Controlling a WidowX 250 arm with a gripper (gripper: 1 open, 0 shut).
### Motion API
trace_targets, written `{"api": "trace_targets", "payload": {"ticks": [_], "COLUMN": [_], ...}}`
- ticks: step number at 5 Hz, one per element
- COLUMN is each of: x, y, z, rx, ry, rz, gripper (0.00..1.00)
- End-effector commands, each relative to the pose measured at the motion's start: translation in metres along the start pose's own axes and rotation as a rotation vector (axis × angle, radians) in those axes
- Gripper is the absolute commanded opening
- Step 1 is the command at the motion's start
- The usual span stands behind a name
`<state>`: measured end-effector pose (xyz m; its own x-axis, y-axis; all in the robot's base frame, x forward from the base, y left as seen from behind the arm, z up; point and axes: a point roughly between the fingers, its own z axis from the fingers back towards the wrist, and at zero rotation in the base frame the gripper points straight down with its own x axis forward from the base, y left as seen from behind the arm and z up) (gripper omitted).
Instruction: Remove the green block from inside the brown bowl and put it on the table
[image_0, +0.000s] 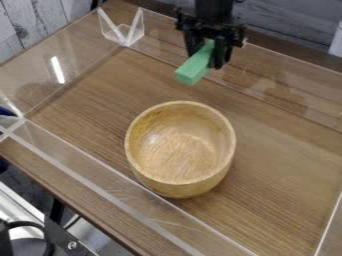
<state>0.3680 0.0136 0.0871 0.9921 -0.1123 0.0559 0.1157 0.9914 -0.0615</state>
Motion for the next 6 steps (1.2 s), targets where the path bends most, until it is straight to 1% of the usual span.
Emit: {"api": "trace_targets", "payload": {"ticks": [1,2,3,4,5,6], "x": [0.011,0.009,0.009,0.011,0.010,0.010], "y": [-0.020,-0.030,-0.039,-0.042,-0.046,-0.047], "z": [0.016,0.002,-0.013,-0.026,-0.034,-0.038], "rx": [-0.001,-0.006,-0.008,-0.007,-0.004,-0.003], "ry": [-0.074,-0.067,-0.067,-0.066,-0.066,-0.074], "rz": [-0.038,-0.058,-0.071,-0.074,-0.077,-0.077], "gripper": [0.00,0.00,0.00,0.00,0.00,0.00]}}
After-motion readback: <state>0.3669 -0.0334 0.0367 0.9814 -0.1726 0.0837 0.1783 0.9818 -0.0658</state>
